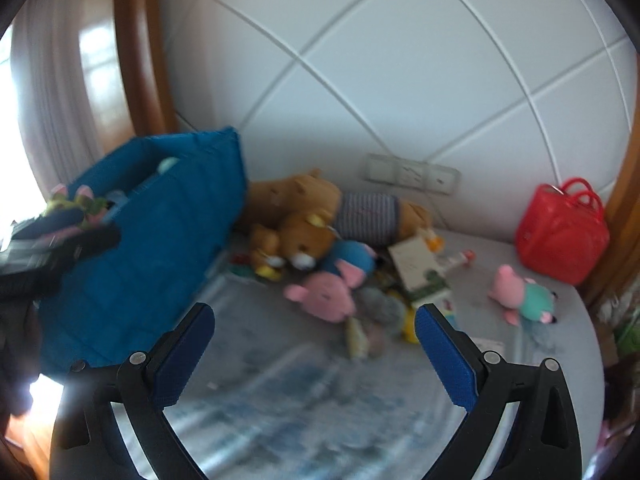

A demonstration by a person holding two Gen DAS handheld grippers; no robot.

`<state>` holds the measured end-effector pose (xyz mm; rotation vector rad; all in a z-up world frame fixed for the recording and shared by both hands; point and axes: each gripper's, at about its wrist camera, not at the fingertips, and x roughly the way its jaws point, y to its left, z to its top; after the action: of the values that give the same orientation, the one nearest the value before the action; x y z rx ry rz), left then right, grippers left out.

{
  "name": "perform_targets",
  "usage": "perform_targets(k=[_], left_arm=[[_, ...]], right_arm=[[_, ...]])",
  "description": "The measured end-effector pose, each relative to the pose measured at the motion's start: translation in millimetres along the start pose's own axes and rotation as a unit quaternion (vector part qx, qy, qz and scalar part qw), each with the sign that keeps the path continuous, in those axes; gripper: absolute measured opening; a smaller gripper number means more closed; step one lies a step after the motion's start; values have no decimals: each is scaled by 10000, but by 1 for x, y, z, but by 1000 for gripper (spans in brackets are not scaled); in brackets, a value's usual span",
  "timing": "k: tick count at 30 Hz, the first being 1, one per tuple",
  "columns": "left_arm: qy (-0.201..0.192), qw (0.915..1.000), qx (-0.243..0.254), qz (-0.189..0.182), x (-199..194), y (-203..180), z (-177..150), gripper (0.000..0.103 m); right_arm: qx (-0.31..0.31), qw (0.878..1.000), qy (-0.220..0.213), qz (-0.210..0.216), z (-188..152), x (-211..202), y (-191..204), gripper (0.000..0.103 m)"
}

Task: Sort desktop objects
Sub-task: 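Grasp the brown teddy bear with the left tool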

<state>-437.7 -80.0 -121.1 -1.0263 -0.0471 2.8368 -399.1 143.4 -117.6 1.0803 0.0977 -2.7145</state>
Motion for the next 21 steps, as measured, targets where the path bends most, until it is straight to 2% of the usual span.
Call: perform_targets(k=[6,12,21], left_arm=[[207,9997,38,160,102,-17,3,103],[685,9953,688,26,223,-35,-3,103],[1055,9880,973,569,340,-26,-7,103]], right_arm=[[-3,9992,374,-152,-36,24,-69,101],[469,9947,829,-387,-80,61,-116,101],[916,9850,1316,-638,-137,101,-150,101]])
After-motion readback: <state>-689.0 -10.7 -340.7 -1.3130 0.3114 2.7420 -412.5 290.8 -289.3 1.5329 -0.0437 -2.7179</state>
